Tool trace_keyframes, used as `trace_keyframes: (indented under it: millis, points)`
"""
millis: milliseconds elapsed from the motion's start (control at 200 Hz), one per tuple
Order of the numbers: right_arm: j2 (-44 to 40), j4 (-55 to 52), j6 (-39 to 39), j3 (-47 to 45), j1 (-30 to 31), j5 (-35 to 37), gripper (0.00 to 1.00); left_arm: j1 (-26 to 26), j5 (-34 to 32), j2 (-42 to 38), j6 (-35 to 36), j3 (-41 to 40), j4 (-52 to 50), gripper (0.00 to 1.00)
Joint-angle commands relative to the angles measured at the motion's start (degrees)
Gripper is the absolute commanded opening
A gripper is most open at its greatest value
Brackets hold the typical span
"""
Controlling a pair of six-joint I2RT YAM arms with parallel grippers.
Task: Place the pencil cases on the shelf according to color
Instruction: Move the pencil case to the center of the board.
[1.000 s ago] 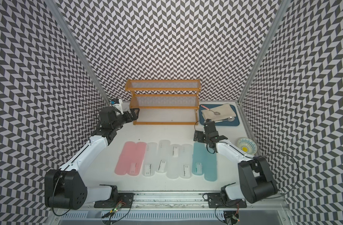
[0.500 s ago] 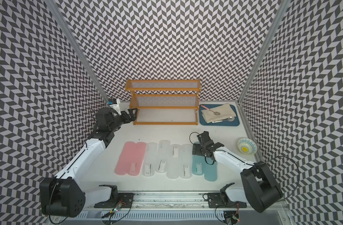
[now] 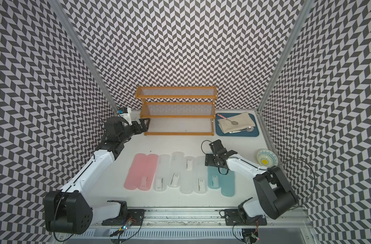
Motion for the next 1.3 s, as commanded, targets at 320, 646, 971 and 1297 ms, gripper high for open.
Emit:
trace_keyframes:
  millis: [320, 646, 971, 1297]
  points:
    - [6.83, 0.65, -3.14, 3.30, 0.24, 3.09, 0.83, -0.09, 3.05, -0.77, -4.08, -2.08, 4.01, 1.00]
    - [13.43, 1.10, -6.08, 9.76, -1.29, 6.38, 0.81, -0.13, 2.80, 0.05, -3.70, -1.98, 2.88, 1.00]
    - [15.51, 3.18, -11.54, 18.51, -5.11, 4.94, 0.82, -0.15, 3.40, -0.15, -3.79, -2.08, 1.77, 1.00]
    - [2.12, -3.71, -10.48, 9.24, -3.18, 6.11, 0.86, -0.10, 3.75, -2.95, -5.50, -5.59, 5.71, 0.99]
